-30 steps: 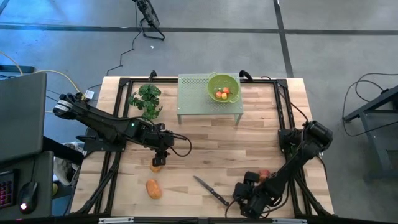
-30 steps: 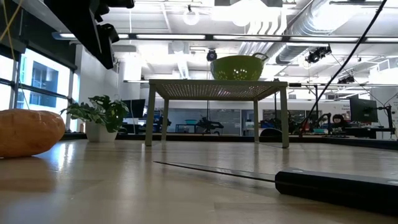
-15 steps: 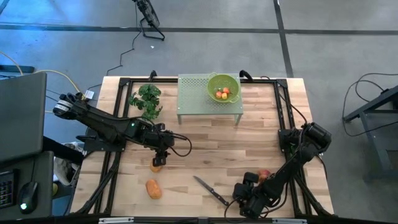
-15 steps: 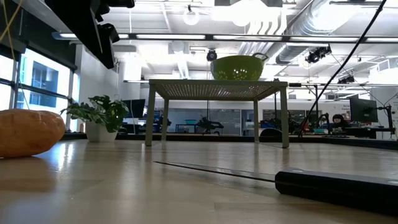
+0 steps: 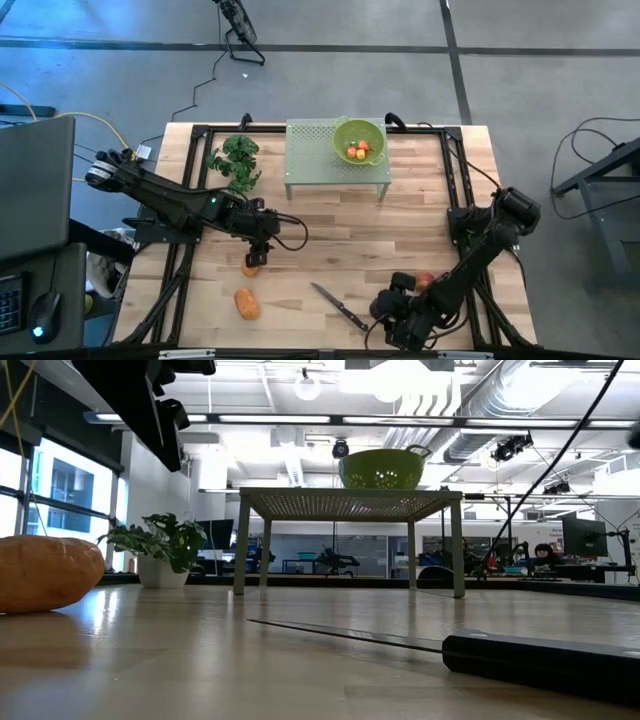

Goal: Pick & Place Fruit
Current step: Put the black plum into the green strainer bowl on the top shelf

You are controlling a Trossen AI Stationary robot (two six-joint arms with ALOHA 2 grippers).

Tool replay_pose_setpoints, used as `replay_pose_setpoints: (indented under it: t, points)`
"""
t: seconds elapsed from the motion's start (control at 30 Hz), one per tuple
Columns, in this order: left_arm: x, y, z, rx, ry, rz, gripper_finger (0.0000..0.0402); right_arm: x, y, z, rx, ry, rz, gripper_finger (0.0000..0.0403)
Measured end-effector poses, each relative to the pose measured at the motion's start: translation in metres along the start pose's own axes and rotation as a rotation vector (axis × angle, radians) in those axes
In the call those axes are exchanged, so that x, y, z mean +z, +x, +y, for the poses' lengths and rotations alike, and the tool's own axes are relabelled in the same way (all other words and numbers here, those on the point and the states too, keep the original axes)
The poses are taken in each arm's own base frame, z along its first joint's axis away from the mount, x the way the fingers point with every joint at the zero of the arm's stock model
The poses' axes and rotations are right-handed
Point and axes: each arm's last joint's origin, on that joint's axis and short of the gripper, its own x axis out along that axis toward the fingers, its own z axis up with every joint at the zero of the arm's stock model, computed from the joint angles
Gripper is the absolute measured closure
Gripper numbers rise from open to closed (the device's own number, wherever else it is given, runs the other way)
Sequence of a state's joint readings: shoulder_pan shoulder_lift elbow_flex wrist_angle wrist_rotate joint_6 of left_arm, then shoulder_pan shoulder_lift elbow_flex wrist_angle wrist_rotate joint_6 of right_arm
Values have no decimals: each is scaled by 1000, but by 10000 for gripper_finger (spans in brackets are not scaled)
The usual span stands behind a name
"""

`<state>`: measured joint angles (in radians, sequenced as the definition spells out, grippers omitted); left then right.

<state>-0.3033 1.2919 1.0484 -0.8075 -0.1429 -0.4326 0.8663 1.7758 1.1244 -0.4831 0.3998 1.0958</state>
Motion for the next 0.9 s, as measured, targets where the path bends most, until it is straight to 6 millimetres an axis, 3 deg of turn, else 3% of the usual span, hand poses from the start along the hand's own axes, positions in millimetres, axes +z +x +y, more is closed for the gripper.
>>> replay_pose_setpoints:
  t: [0.2,0.33,0.9]
  points:
    - [-15,15,-7,-14,-10,3,160,23,-26,-6,-14,-35,-173,171]
    - [-23,22,-10,-23,8,2,160,42,-41,-16,-32,-32,-268,163]
    - [-24,20,-32,-56,59,-120,160,138,-81,-71,-143,-204,-587,158]
